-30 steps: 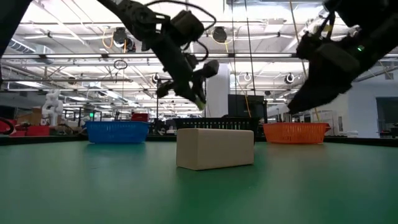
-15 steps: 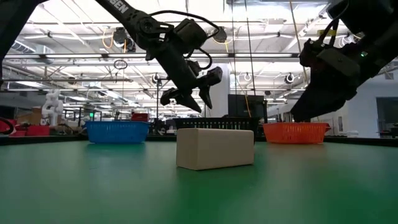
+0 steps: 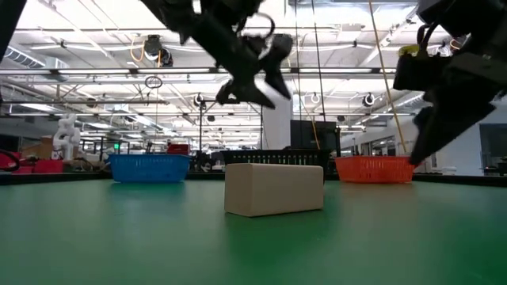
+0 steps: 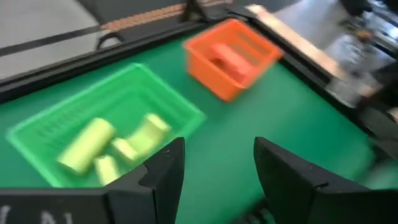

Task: Sort & place blocks by color
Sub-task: Put the right wooden block into the black bin

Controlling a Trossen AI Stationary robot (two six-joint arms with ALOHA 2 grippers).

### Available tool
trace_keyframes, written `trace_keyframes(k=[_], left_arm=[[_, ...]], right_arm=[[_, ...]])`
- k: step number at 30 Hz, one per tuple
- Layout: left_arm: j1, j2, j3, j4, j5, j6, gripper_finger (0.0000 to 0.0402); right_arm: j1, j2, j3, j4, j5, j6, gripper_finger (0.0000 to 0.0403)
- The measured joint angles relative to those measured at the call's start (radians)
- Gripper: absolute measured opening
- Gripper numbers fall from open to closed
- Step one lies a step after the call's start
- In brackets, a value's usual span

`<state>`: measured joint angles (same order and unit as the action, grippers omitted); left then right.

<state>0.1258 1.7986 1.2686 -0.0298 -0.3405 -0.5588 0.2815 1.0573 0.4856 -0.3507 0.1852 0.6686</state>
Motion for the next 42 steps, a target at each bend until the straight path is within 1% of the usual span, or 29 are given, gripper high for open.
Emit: trace_keyframes(k=[2,4,8,13,15,18,23,26,28,34,40,42], left_arm=[[-0.049,-0.01,0.0,0.003,0.0,0.007,0.0187],[-0.095,-0.017,0.0,-0.009,0.0,0.004,0.0184],[-0.179,-0.02,0.0,0.002,0.0,-0.02,0.0182],[-0.244,-0.02,0.0,0.003,-0.004,-0.032,0.0184],[-0.266,-0.02,0.0,0.001,-0.022,-0.03,0.0184],[-0.291,-0.02,0.0,-0.003,-0.055,-0.021,0.0184],[-0.323,-0.02,0.0,-0.016,-0.061,0.016,0.0184],[-0.336,-0.02,0.0,-0.039,-0.072,0.016,0.0184],[-0.346,-0.02,0.0,-0.059,-0.102,0.015,0.0184],[-0.374,-0.019,0.0,-0.1,-0.178,0.007,0.0184],[-0.378,-0.019,0.0,-0.102,-0.185,0.015,0.0184],[-0.378,-0.019,0.0,-0.103,-0.185,0.016,0.0184]], right_arm=[[0.001,-0.008,0.036,-0.127,-0.044,0.063,0.0286],[0.001,-0.017,0.06,-0.226,-0.101,0.166,0.0286],[0.012,-0.015,0.067,-0.329,-0.24,0.416,0.0286],[0.072,-0.014,0.067,-0.327,-0.368,0.628,0.0286],[0.097,-0.014,0.067,-0.299,-0.399,0.703,0.0286],[0.138,-0.014,0.066,-0.251,-0.413,0.803,0.0286],[0.208,-0.013,0.066,-0.173,-0.426,0.971,0.0286],[0.242,-0.012,0.066,-0.171,-0.425,1.058,0.0286],[0.26,-0.005,0.066,-0.172,-0.425,1.105,0.0286],[0.293,0.045,0.065,-0.148,-0.425,1.178,0.0286],[0.304,0.12,0.065,-0.053,-0.425,1.191,0.0286],[0.312,0.149,0.065,-0.022,-0.44,1.208,0.0286]])
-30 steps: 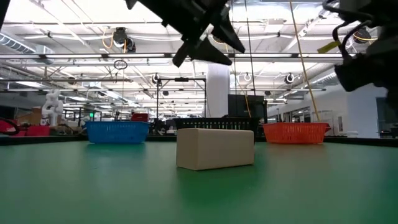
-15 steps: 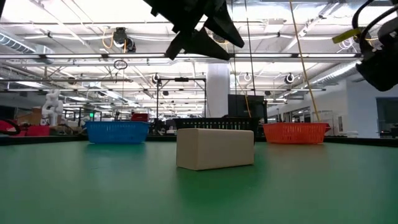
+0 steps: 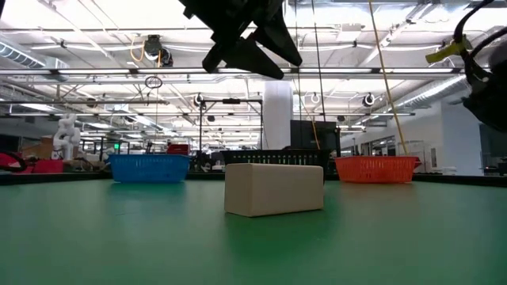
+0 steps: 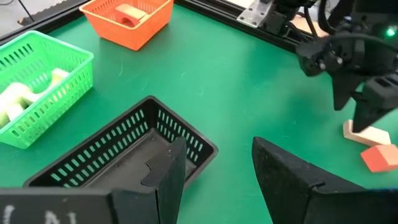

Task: Sort & place blocks by color
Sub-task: Put the right wooden block into the black bin

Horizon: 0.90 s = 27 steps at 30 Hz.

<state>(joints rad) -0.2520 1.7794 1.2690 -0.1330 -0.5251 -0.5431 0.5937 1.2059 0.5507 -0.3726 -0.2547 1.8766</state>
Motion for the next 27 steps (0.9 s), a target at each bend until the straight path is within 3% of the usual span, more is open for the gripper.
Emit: trace_keyframes(k=[12,27], left_arm=[[0.0,0.0,0.0,-0.006,0.0,0.023,0.0184],[0.0,0.001,0.0,-0.008,0.0,0.041,0.0184]], right_arm=[[0.036,0.143,0.004,0.087,-0.07,0.053,0.0273],[0.037,0.257,0.033,0.107,-0.082,-0.069,0.0109]])
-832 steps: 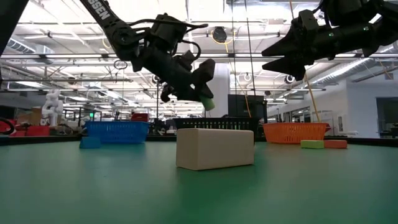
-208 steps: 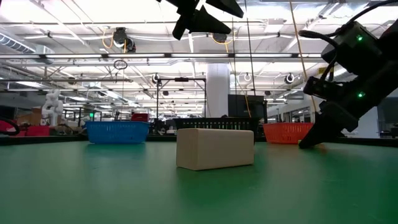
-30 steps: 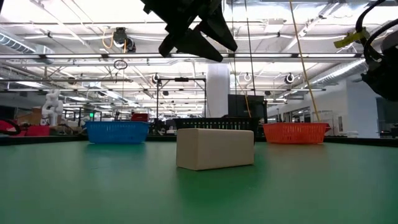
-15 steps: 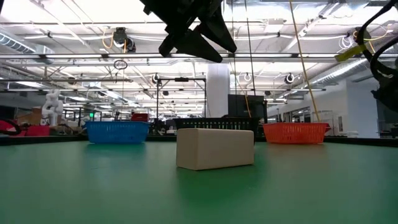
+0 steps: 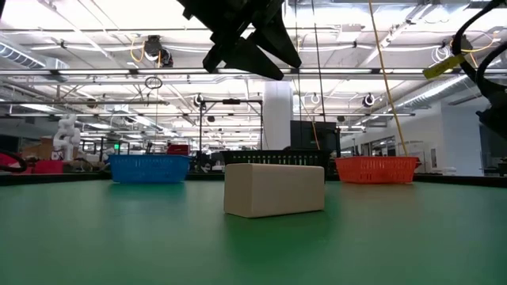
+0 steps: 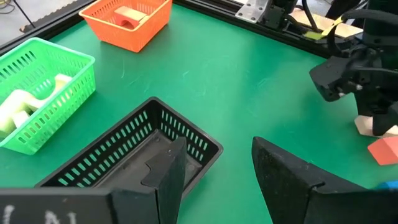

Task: Sort & place blocks by color
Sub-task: Put the right wooden block into the black bin

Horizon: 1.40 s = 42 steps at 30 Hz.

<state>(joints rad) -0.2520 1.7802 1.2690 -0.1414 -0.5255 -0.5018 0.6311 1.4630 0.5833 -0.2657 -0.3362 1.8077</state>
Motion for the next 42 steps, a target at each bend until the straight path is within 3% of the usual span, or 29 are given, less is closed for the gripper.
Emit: trace_keyframes(k=[8,18,27,31,35,42], left_arm=[[0.001,0.0,0.0,-0.018,0.0,-0.005,0.0184],[0.018,0.0,0.0,0.001,-0.053,-0.042,0.0184],[0.009,0.0,0.0,0.07,-0.053,0.154,0.0184],[-0.019,0.0,0.0,0.068,-0.053,0.306,0.0184],[-0.046,0.0,0.0,0.105,-0.086,0.441,0.0184],[-0.082,0.0,0.0,0.267,-0.384,0.662,0.0184]], right_arm=[[-0.018,-0.083,-0.003,0.003,0.056,-0.163,0.0109],[-0.096,-0.23,-0.006,-0.014,0.352,-0.518,0.0108],[-0.205,-0.355,-0.005,0.035,0.656,-0.9,0.011],[-0.256,-0.41,-0.005,0.178,0.792,-1.07,0.0108],[-0.297,-0.425,-0.005,0.419,0.833,-1.298,0.0112],[-0.344,-0.404,-0.004,0.755,0.833,-1.54,0.011]])
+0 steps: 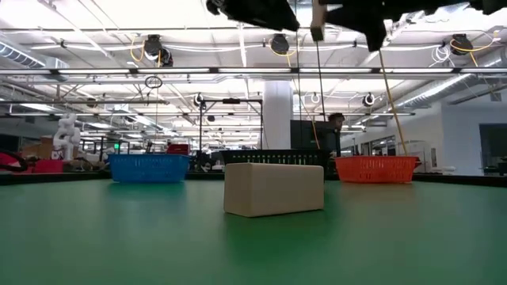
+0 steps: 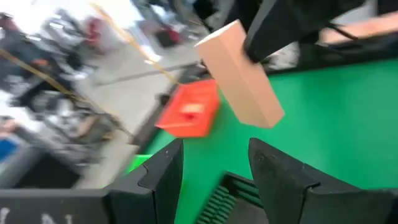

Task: Sort & place blocks by color
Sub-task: Put the right wooden block into the black bin

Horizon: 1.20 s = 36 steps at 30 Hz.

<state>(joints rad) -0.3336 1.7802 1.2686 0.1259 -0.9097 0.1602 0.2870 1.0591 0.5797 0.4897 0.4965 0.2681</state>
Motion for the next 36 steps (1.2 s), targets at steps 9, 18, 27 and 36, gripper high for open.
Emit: trace_keyframes(k=[9,18,27,36], left_arm=[[-0.01,0.0,0.0,0.207,-0.062,0.097,0.0184],[0.024,0.0,0.0,0.25,-0.06,0.1,0.0184],[0.072,0.0,0.0,0.251,-0.052,0.043,0.0175],[0.059,0.0,0.0,0.247,-0.061,0.043,0.0056]], right_arm=[[-0.058,0.051,0.0,0.214,0.0,-0.112,0.0111],[-0.091,0.148,0.0,0.408,-0.047,-0.143,0.0113],[-0.097,0.204,0.001,0.486,-0.079,-0.143,0.0114],[-0.096,0.205,0.001,0.368,-0.087,-0.159,0.0138]])
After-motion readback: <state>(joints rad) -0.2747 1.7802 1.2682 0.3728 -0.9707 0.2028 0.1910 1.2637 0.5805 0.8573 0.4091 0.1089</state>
